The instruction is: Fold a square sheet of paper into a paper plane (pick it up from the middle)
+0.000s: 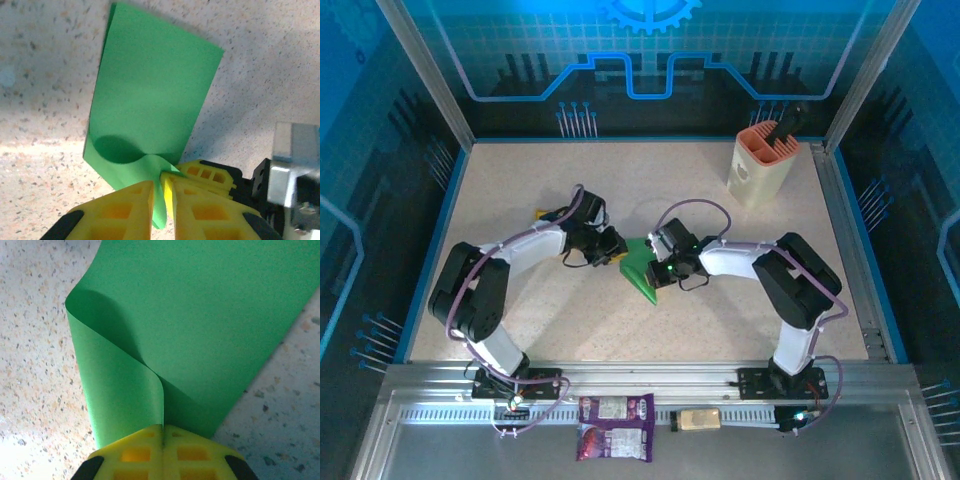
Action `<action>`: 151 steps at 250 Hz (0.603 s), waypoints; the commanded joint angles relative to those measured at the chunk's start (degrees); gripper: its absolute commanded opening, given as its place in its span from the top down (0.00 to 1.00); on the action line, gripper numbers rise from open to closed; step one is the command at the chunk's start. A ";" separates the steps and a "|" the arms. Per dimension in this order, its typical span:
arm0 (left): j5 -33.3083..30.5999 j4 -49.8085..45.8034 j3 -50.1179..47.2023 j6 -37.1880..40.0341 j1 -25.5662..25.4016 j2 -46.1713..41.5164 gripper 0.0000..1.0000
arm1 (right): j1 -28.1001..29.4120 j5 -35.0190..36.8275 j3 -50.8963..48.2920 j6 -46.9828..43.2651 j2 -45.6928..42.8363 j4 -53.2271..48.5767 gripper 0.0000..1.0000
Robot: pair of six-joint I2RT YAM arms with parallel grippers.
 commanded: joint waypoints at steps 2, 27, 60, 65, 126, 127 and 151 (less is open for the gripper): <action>2.45 5.44 -2.71 -6.57 -1.94 -1.25 0.83 | 0.44 1.09 1.11 2.58 3.47 -1.92 1.00; 2.79 7.36 -3.83 -8.19 -3.57 -0.16 0.85 | 0.55 0.91 2.04 2.33 4.19 -2.29 1.00; 3.26 10.57 -4.90 -10.74 -4.73 1.90 0.88 | 0.55 1.21 2.66 1.66 4.45 -3.21 1.00; 3.24 10.86 -4.94 -10.94 -4.87 2.17 0.89 | 0.55 1.36 2.84 1.61 4.54 -3.28 1.00; 1.28 11.55 -6.19 -13.23 -5.49 3.89 0.93 | 0.55 1.73 3.43 1.06 4.99 -4.58 1.00; 1.22 11.59 -6.27 -13.25 -5.47 3.90 0.93 | 0.59 1.73 3.44 1.08 4.99 -4.58 1.00; 0.79 12.18 -7.54 -14.03 -5.45 3.90 0.94 | 0.55 1.77 3.71 1.23 5.24 -4.91 1.00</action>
